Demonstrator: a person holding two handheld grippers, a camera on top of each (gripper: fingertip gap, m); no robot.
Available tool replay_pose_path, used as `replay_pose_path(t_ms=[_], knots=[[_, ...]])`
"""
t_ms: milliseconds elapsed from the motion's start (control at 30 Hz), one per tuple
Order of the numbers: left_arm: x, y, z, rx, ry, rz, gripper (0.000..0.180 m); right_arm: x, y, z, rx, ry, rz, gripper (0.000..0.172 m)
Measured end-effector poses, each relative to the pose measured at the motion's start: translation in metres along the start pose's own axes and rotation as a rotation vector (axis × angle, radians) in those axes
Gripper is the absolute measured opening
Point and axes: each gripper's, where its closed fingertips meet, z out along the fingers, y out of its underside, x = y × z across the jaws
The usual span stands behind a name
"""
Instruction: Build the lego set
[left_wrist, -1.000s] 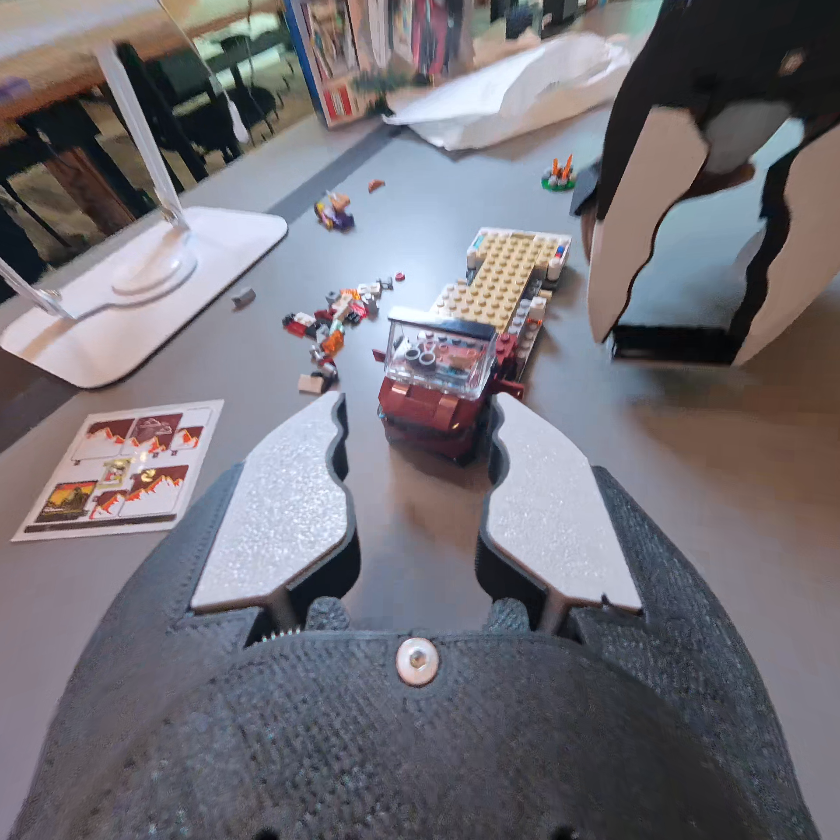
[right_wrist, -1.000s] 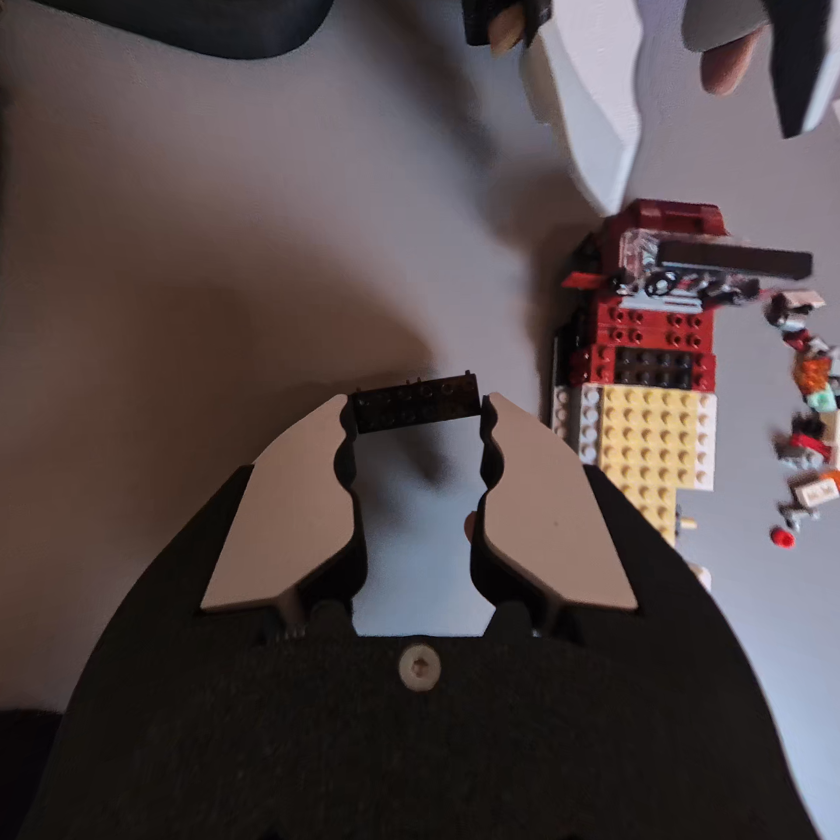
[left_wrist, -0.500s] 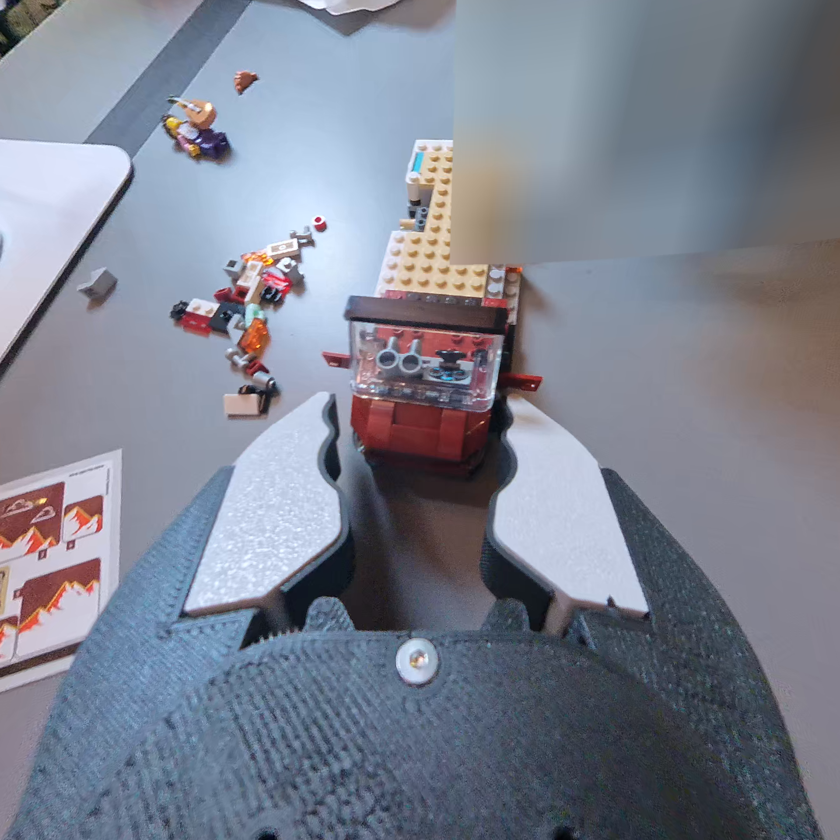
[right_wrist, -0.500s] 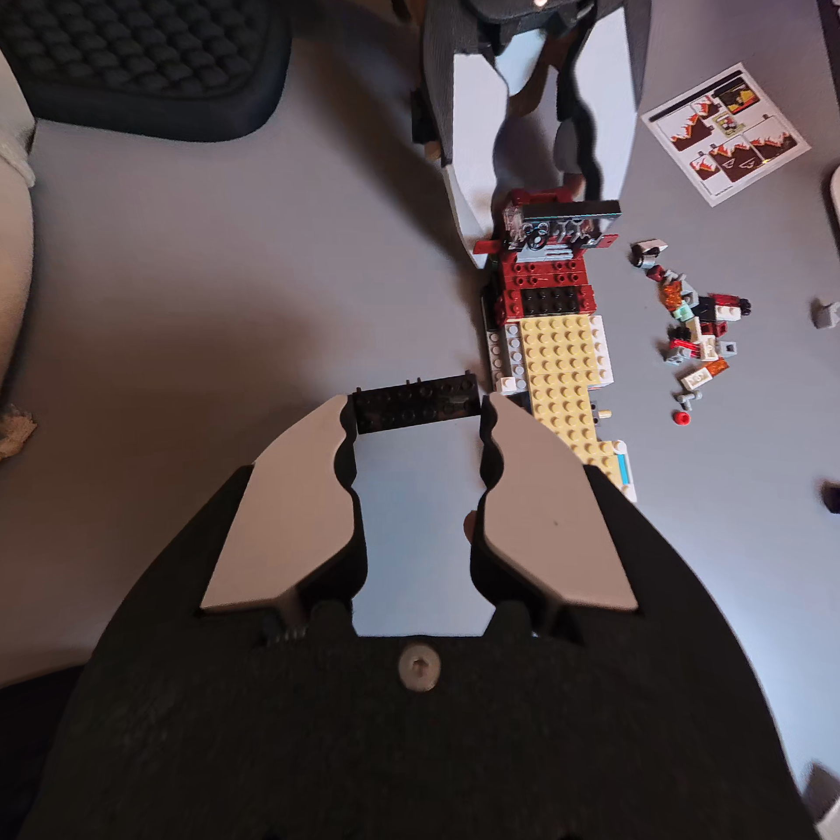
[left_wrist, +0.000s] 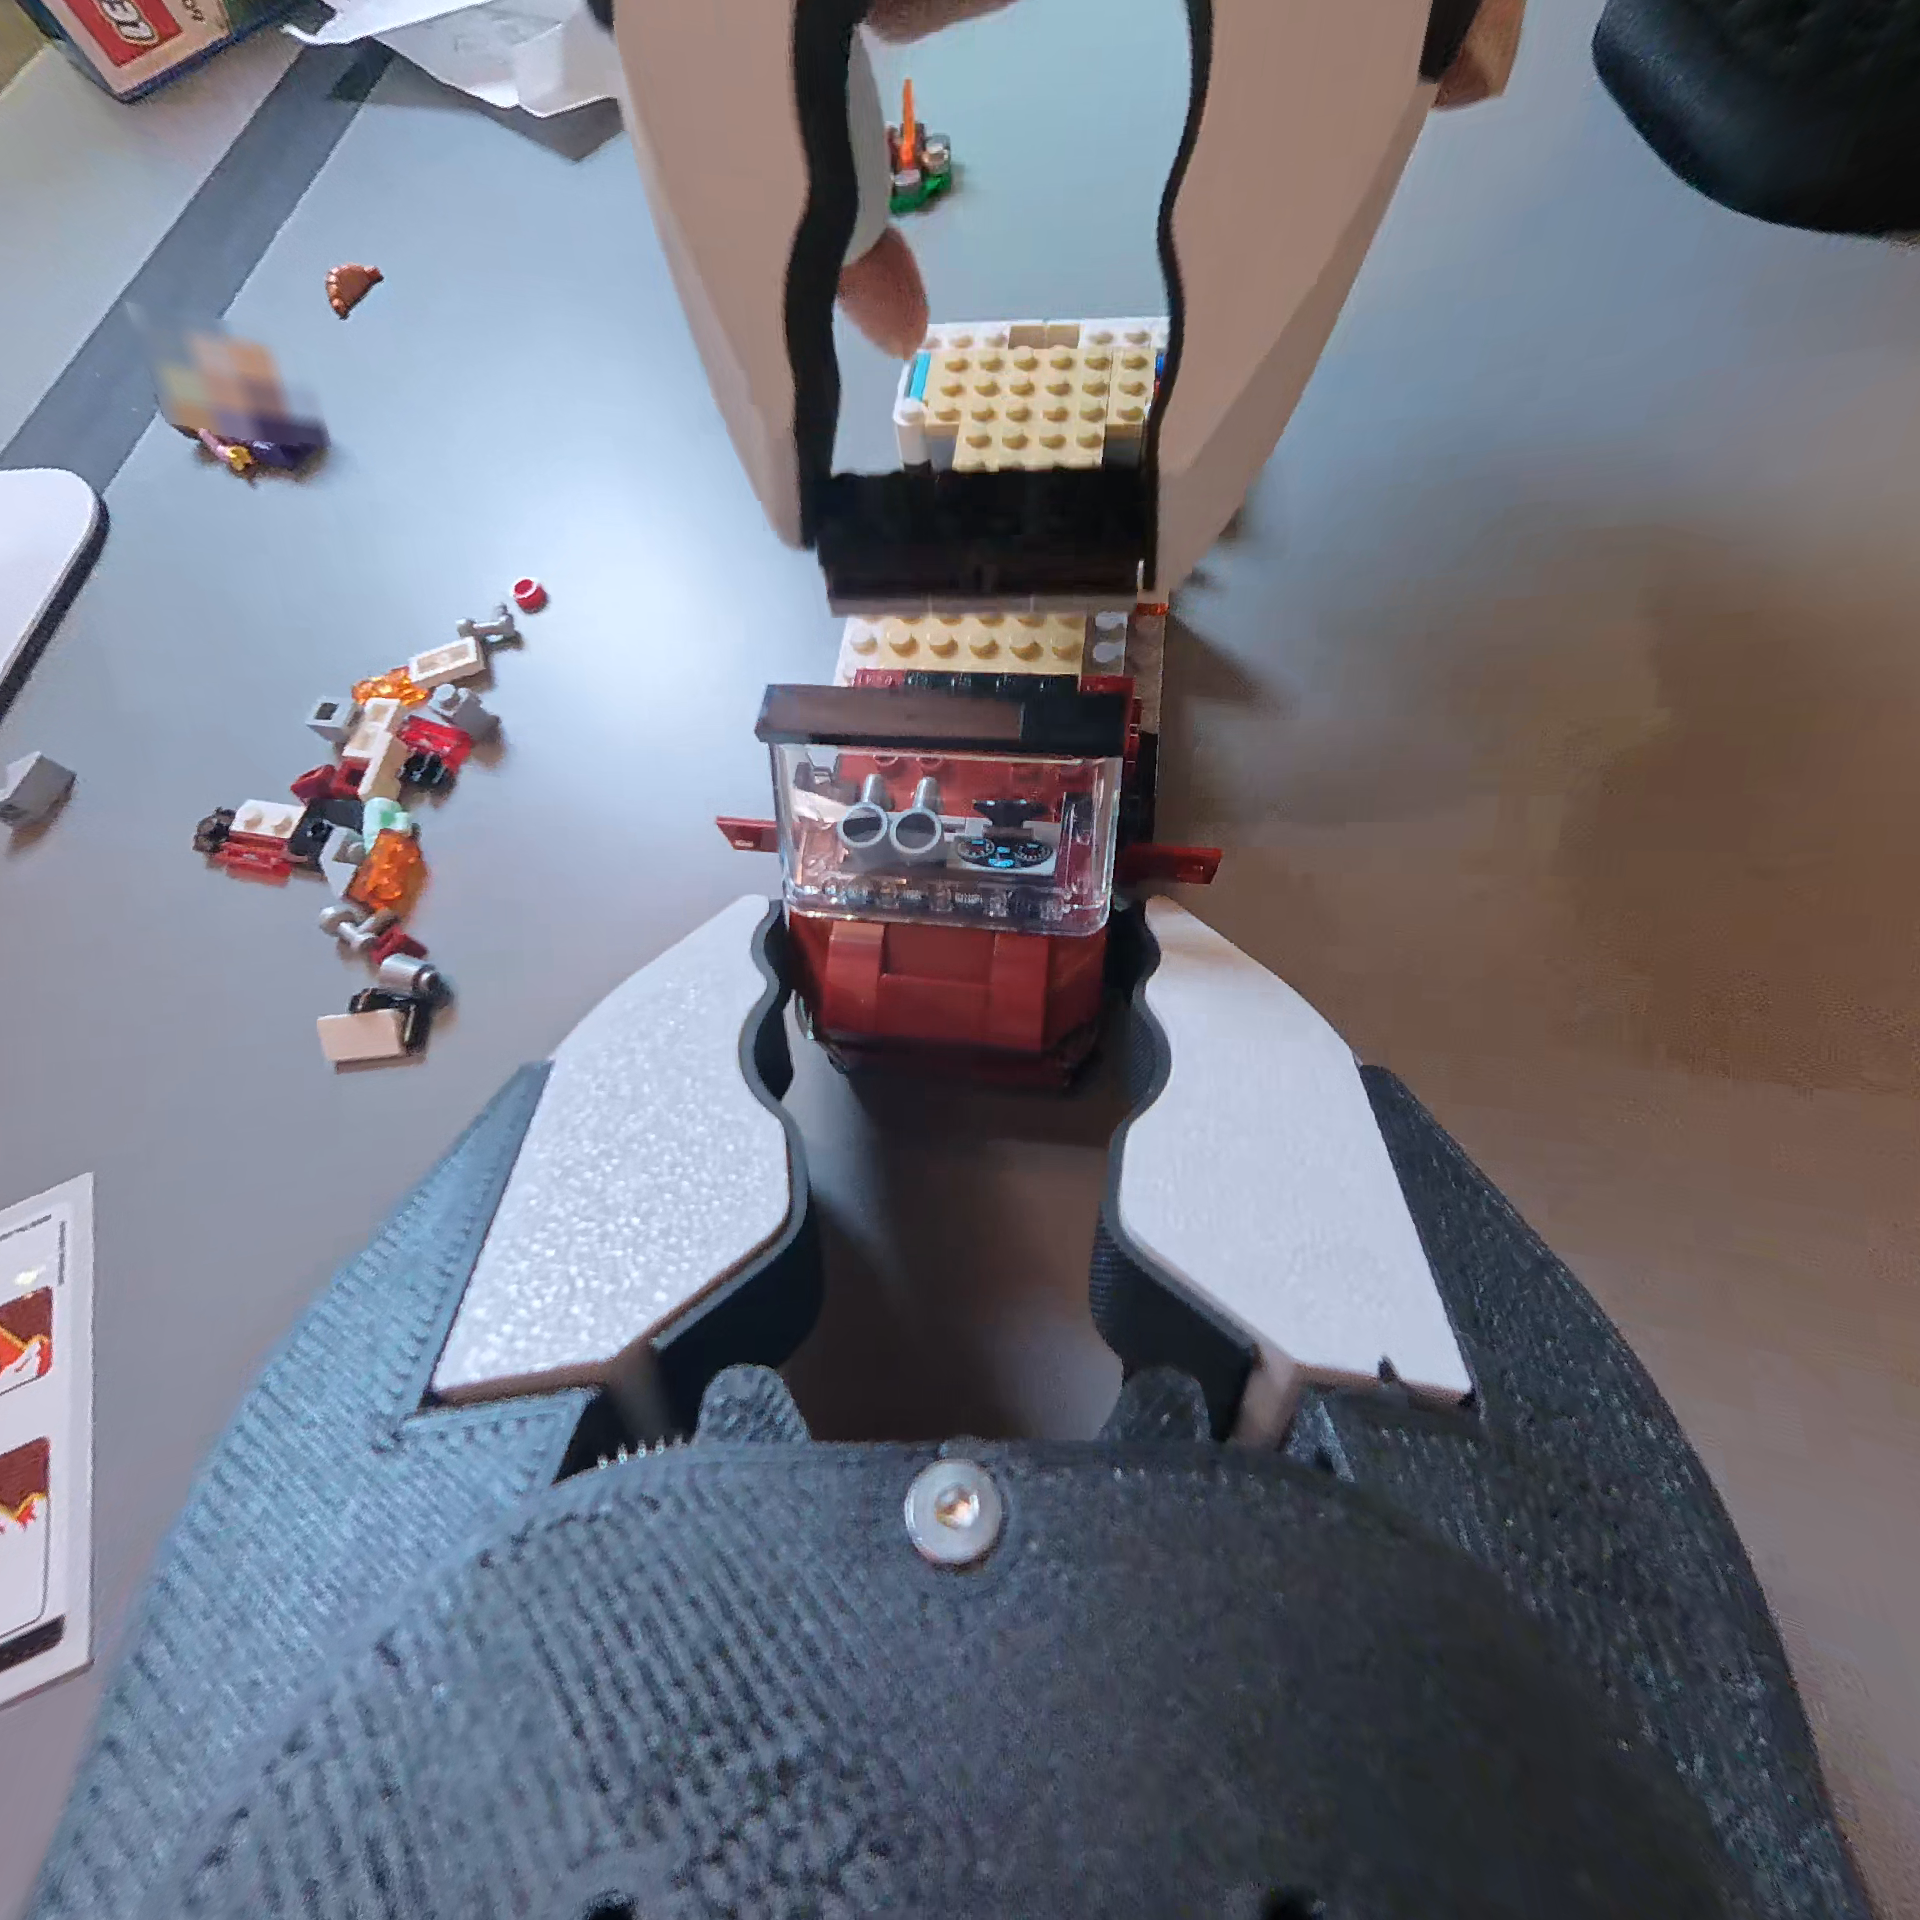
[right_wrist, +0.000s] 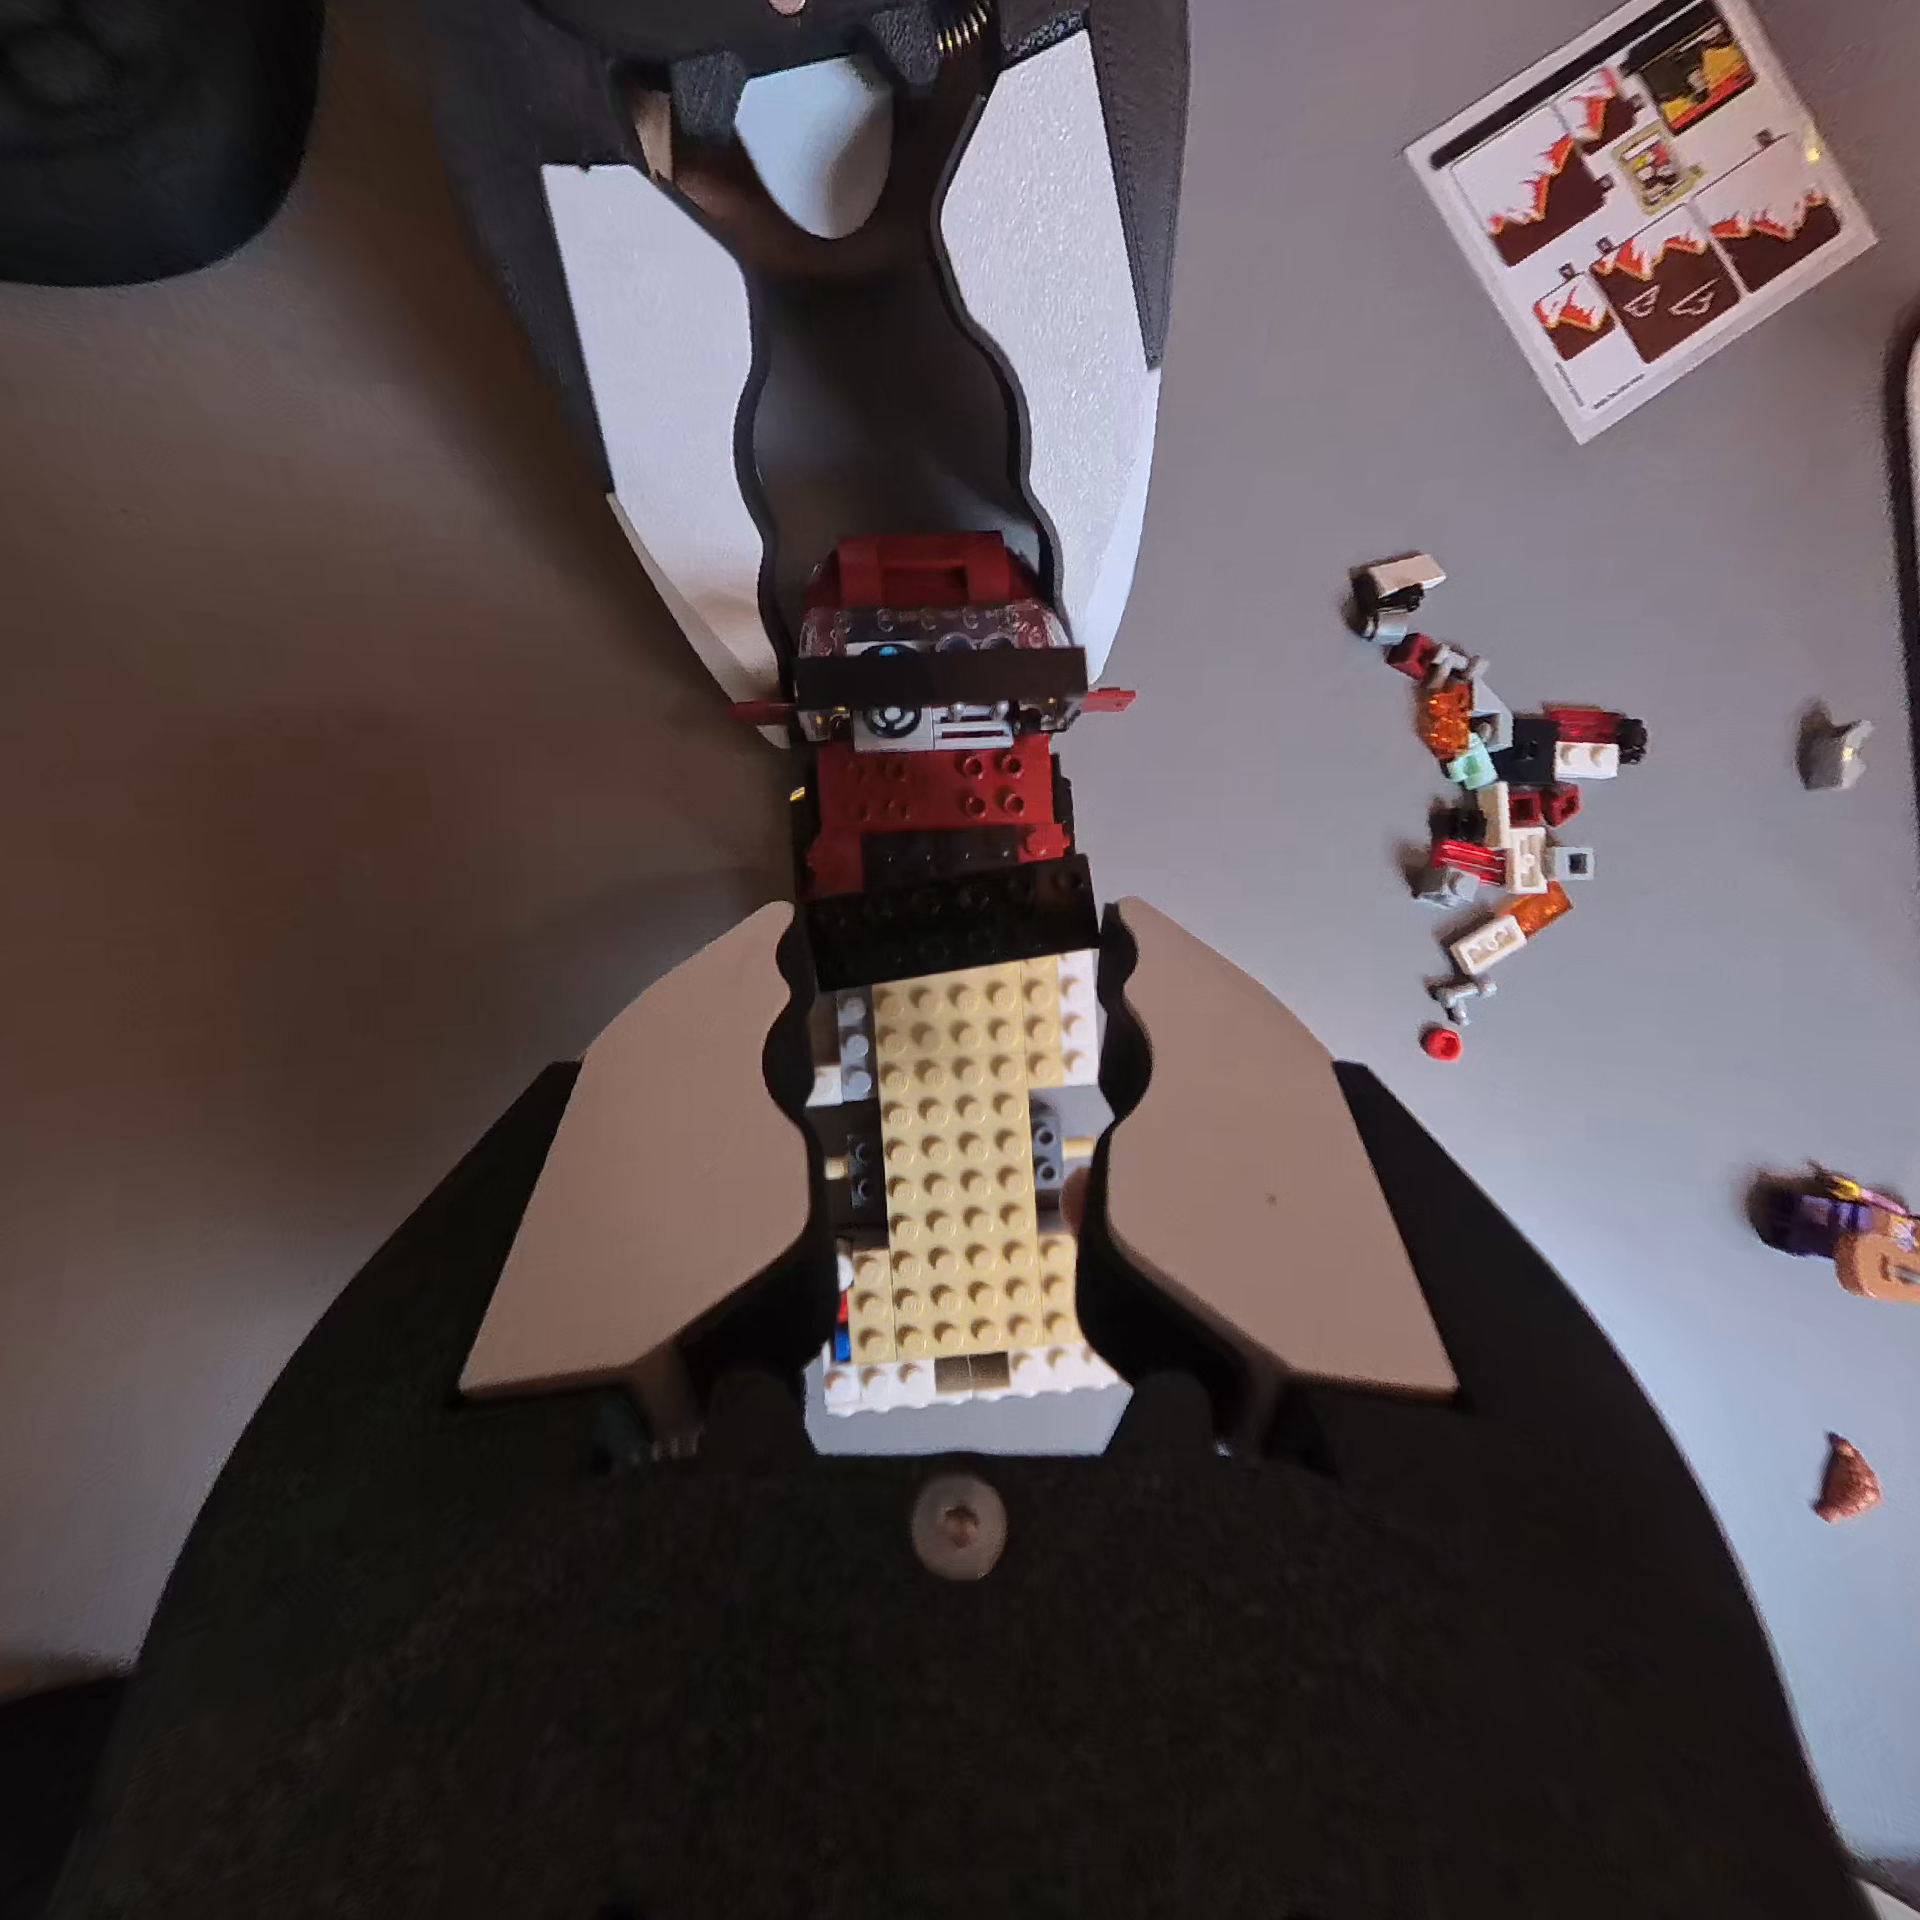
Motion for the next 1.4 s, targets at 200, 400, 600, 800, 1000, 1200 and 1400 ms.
replay_pose_path(t_ms=[200, 400, 600, 800, 1000, 1200, 1400], knots=[[0.002, -0.001, 0.002, 0.003, 0.024, 0.012, 0.062, -0.006, 0.001, 0.013, -0.059, -0.026, 0.053, 0.053], [0.003, -0.002, 0.002, 0.003, 0.027, 0.017, 0.062, -0.006, 0.004, 0.017, -0.067, -0.019, 0.106, 0.053], [0.003, -0.002, 0.002, 0.003, 0.026, 0.016, 0.062, -0.006, 0.003, 0.017, -0.062, -0.017, 0.113, 0.053], [0.003, -0.002, 0.001, 0.004, 0.026, 0.016, 0.062, -0.006, 0.003, 0.017, -0.048, -0.023, 0.11, 0.053], [0.003, -0.002, 0.001, 0.004, 0.026, 0.017, 0.062, -0.007, 0.002, 0.018, -0.036, -0.023, 0.111, 0.054], [0.003, -0.002, 0.001, 0.004, 0.025, 0.018, 0.062, -0.006, -0.001, 0.019, -0.021, -0.012, 0.116, 0.053], [0.003, -0.002, 0.001, 0.004, 0.024, 0.018, 0.062, -0.006, -0.002, 0.02, -0.004, -0.007, 0.121, 0.053]])
